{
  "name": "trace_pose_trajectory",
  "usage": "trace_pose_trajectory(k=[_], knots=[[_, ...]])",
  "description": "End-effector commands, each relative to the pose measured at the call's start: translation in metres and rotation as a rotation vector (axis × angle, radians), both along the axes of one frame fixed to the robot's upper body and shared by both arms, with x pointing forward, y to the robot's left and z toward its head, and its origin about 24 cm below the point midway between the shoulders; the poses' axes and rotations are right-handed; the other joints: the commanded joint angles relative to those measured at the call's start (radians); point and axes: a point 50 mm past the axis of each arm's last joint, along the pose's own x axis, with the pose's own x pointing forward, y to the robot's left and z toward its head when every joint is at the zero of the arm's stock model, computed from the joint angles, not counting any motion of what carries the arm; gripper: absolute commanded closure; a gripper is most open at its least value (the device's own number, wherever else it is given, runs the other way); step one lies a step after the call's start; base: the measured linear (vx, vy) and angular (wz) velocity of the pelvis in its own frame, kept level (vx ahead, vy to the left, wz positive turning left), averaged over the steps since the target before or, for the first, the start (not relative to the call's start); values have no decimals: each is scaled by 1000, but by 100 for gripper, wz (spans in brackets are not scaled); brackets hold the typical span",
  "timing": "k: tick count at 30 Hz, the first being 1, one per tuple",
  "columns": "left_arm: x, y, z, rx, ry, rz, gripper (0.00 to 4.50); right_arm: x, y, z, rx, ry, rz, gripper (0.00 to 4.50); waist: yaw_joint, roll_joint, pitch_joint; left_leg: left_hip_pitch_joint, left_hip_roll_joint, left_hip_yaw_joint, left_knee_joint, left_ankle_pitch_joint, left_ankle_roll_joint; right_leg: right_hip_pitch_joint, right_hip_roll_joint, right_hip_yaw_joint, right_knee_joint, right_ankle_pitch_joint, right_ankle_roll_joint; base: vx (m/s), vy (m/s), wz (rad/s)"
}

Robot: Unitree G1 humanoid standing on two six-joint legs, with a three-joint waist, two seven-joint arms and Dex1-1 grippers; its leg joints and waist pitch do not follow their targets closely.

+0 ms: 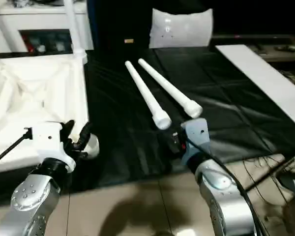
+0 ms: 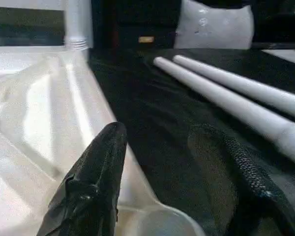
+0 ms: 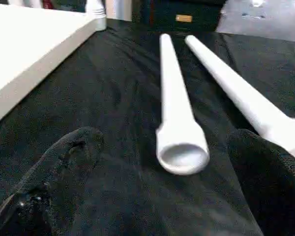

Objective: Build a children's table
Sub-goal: Move to table

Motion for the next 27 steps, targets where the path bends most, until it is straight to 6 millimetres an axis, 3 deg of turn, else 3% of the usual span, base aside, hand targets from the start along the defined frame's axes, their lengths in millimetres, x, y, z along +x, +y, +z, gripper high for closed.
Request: trace_pose_trajectory(k=[1, 2, 3, 4, 5, 6, 7, 8, 9, 10, 11, 12, 13, 14, 15, 16, 17, 18, 19, 20, 21, 22, 23, 24, 25, 26, 27], knots=[[1, -3, 0, 1, -3, -11, 164, 2, -1, 3, -10, -20, 9, 0, -9, 11, -75, 13, -13, -4, -65, 139, 248, 56, -17, 35, -40, 91, -248, 205, 27, 6], [1, -4, 0, 1, -4, -12, 164, 2, -1, 3, -10, -20, 10, 0, -8, 9, -79, 13, -28, -10, -54, 251, 327, 59, -10, 35, -27, 175, -247, 198, 39, 8], [2, -4, -1, 3, -3, -14, 164, 3, -1, 3, -15, -23, 14, 0, -6, -2, -84, 2, -53, -8, -35, 318, 381, 77, -6, 45, -23, 235, -243, 158, 25, 9], [2, -5, -1, 5, -4, -17, 164, 3, -1, 3, -17, -25, 21, 0, -2, -7, -84, -13, -66, -5, -27, 331, 395, 91, -6, 53, -23, 255, -246, 158, 25, 9], [1, -5, -1, 11, -4, -20, 164, 4, 1, 4, -25, -27, 42, 0, 8, -10, -75, -42, -80, 2, -18, 305, 397, 112, -12, 71, -35, 249, -258, 147, 20, 13], [1, -5, -1, 11, -4, -20, 164, 4, 1, 4, -25, -27, 42, 0, 9, -6, -76, -36, -76, -8, -13, 332, 387, 116, 1, 71, -27, 244, -260, 146, 12, 15], [1, -6, -1, 14, -5, -23, 164, 5, 4, 4, -33, -18, 79, 0, 23, -25, -72, -107, -109, -19, 14, 356, 442, 167, 3, 59, -40, 292, -214, 146, 12, 15], [0, -6, -1, 17, -4, -24, 164, 5, 6, 4, -59, -19, 103, 0, 31, -15, -73, -152, -129, -31, 38, 353, 490, 207, -17, 50, -57, 339, -128, 129, 13, 34], [-1, -5, -2, 26, 0, -22, 164, 5, 7, 5, -74, -23, 118, 0, 22, 18, -67, -100, -107, -64, 16, 391, 488, 172, 2, 4, -56, 320, -59, 179, 1, 65], [-1, -5, -2, 29, 2, -21, 164, 5, 8, 5, -77, -25, 123, 0, -3, 32, -70, -3, -79, -122, -3, 453, 525, 103, 37, -33, -13, 246, -26, 179, 1, 65], [-1, -5, -2, 27, -1, -24, 164, 7, 7, 6, -64, -31, 100, 0, -48, 42, -87, 205, 14, -289, -8, 628, 675, -103, 42, -31, 95, -150, 47, 220, -114, 53], [-2, -5, -2, 28, 1, -24, 164, 8, 6, 7, -43, -27, 84, 0, -66, 34, -77, 196, 64, -321, -15, 997, 634, -151, -23, 25, 119, -154, 94, 144, -242, 27], [-2, -5, -2, 29, 3, -24, 164, 8, 5, 7, -27, -23, 74, 0, -55, 16, -72, 175, 42, -307, -14, 1005, 561, -166, -30, 46, 121, -79, 114, 144, -242, 27], [-2, -4, -2, 31, 4, -24, 164, 9, 4, 8, -27, -23, 64, 0, -60, -12, -73, 115, -20, -277, -36, 815, 418, -133, -65, 116, 64, 96, 66, -14, -276, 21], [-2, -4, -2, 32, 4, -25, 164, 11, 3, 8, -45, -28, 55, 0, -27, -83, -66, 45, -188, -116, 42, 397, 279, -14, -55, 176, -33, 299, 28, -9, -187, 35], [-2, -5, -1, 33, -1, -33, 164, 13, 1, 10, -49, -31, 35, 0, 14, -81, -38, -66, -211, -80, 97, 118, 273, 84, -96, 252, -73, 330, -9, -9, -187, 35], [-2, -5, 0, 34, -5, -40, 164, 14, -1, 11, -51, -34, 17, 0, 19, -91, -59, -84, -160, -69, 133, 21, 197, 112, -117, 234, -51, 425, -30, 81, -79, 13], [-2, -6, 0, 43, 0, -53, 164, 16, -4, 12, -64, -33, -21, 0, 26, -90, -47, -82, -159, -55, 111, 67, 103, 105, -87, 176, -48, 478, 34, 51, -56, -14], [-2, -7, 0, 46, 2, -58, 164, 17, -5, 12, -71, -32, -34, 0, 30, -79, -35, -67, -151, -53, 99, 72, 80, 87, -97, 175, -69, 423, 32, 51, -56, -14], [-1, -9, 1, 44, -4, -79, 164, 19, -7, 13, -79, -27, -51, 0, 26, -49, -12, -54, -109, -60, 64, 94, 70, 64, -118, 153, -111, 117, -25, 0, 0, 0], [0, -9, 0, 48, 0, -86, 164, 20, -9, 11, -95, -16, -66, 0, 30, -4, -11, -71, -43, -80, 12, 80, 102, 84, -133, 154, -136, -148, -109, 0, 0, 0], [0, -10, 0, 53, 4, -91, 164, 21, -10, 10, -111, -5, -80, 0, 28, 12, -2, -56, -12, -90, -15, 42, 105, 76, -127, 139, -141, -216, -125, 0, 0, 0], [1, -10, 0, 57, 3, -94, 164, 22, -11, 10, -120, 0, -89, 0, -1, 34, -1, -84, 38, -129, -92, -70, 107, 87, -54, 88, -76, -188, -133, 47, 62, -5], [2, -10, 0, 57, 1, -98, 164, 23, -11, 10, -121, 4, -93, 0, -12, 44, -38, 10, 79, -173, -75, -8, 175, 22, -47, 76, -12, 3, -125, 0, 0, 0], [2, -10, 0, 55, 2, -99, 164, 24, -11, 11, -118, 6, -93, 0, -22, 47, -45, 15, 76, -186, -65, 117, 214, 10, -54, 75, 4, 100, -120, 76, 52, -5], [2, -15, 1, 32, -1, -149, 164, 27, -14, 12, -136, 42, -112, 0, -17, 42, -47, 9, 57, -181, -34, 427, 261, -11, -71, 85, 3, 238, -93, 55, 51, 3], [2, -16, 2, 24, -4, -166, 164, 28, -15, 12, -143, 55, -119, 0, -14, 27, -46, -22, 35, -160, -20, 564, 238, 2, -99, 105, -15, 316, -80, 43, 69, 4]])
